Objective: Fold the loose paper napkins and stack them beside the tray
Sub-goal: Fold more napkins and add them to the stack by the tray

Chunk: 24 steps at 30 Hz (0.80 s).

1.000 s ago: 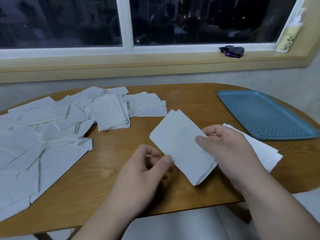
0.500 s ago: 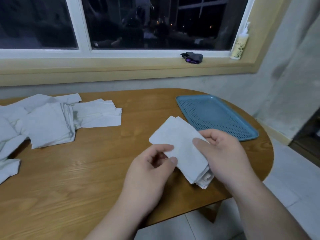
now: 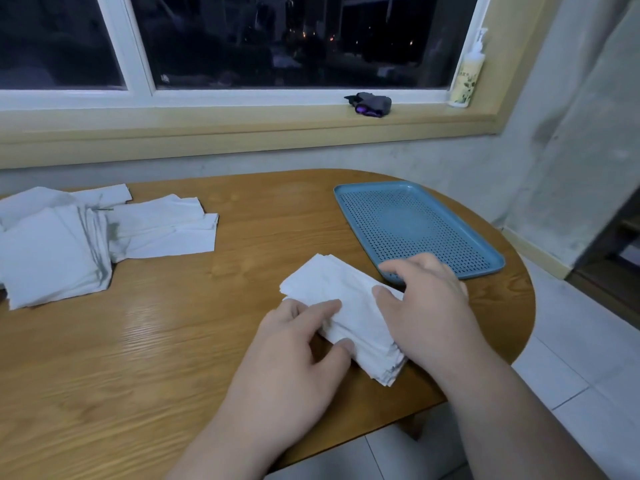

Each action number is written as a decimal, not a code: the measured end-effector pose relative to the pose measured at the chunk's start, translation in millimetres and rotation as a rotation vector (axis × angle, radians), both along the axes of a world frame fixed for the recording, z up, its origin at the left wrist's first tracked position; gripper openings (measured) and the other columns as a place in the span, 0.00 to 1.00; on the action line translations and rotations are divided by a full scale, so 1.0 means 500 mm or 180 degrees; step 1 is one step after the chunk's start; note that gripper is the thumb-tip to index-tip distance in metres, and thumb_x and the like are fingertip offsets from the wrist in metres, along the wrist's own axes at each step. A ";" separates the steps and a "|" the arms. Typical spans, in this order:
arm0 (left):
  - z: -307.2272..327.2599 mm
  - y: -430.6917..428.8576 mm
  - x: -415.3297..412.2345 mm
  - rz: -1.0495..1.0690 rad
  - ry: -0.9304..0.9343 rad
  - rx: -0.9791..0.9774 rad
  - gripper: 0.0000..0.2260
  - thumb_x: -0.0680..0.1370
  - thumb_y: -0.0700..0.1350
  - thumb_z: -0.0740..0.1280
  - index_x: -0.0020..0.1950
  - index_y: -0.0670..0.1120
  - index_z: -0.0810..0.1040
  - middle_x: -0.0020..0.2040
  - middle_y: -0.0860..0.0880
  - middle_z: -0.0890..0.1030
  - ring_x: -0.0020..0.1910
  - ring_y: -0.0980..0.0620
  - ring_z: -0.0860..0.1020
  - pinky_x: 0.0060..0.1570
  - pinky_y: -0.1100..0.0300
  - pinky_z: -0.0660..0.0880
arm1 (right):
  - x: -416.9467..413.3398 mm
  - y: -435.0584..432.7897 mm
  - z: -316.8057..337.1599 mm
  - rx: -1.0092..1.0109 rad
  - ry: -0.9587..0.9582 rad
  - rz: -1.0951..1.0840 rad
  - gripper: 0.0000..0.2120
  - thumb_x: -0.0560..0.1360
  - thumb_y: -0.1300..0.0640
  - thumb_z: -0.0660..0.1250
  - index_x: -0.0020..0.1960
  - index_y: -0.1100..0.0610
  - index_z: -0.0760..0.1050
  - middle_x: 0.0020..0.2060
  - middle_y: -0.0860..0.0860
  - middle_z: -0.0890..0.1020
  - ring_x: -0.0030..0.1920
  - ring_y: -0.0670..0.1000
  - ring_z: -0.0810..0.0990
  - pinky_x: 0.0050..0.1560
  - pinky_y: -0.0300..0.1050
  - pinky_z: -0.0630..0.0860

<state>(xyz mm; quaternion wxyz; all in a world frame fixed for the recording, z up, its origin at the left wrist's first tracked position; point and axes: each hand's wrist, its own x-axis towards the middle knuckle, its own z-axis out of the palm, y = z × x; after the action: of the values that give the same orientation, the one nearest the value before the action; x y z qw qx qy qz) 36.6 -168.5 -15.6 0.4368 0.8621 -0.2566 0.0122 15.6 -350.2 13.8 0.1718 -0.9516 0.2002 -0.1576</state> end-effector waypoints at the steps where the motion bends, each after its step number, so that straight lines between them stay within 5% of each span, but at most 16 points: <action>1: 0.002 0.004 0.000 -0.0010 -0.0005 -0.0027 0.22 0.75 0.58 0.68 0.69 0.61 0.75 0.50 0.66 0.70 0.56 0.61 0.72 0.54 0.70 0.68 | -0.006 0.002 0.005 0.0001 -0.0140 0.0035 0.16 0.78 0.45 0.65 0.65 0.43 0.76 0.59 0.43 0.73 0.63 0.47 0.69 0.68 0.48 0.61; 12: 0.028 0.131 0.024 0.0137 -0.0076 0.0165 0.17 0.73 0.60 0.67 0.60 0.61 0.79 0.50 0.65 0.72 0.50 0.62 0.75 0.51 0.68 0.71 | -0.019 0.139 0.008 -0.0133 -0.0826 0.1042 0.13 0.73 0.46 0.64 0.54 0.46 0.82 0.49 0.39 0.78 0.55 0.44 0.71 0.57 0.43 0.68; 24: 0.051 0.300 0.074 0.0805 0.0010 0.0162 0.13 0.75 0.57 0.68 0.59 0.60 0.79 0.50 0.61 0.75 0.51 0.66 0.74 0.47 0.77 0.66 | 0.070 0.292 -0.004 -0.0084 -0.0261 0.1706 0.15 0.79 0.45 0.63 0.64 0.43 0.77 0.58 0.37 0.76 0.63 0.41 0.69 0.66 0.44 0.70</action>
<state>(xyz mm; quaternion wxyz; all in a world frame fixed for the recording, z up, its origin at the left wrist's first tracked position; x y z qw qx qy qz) 73.6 -18.2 9.9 0.4102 0.8984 -0.1454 0.0592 50.4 -204.1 11.8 0.2029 -0.9656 -0.0681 -0.1475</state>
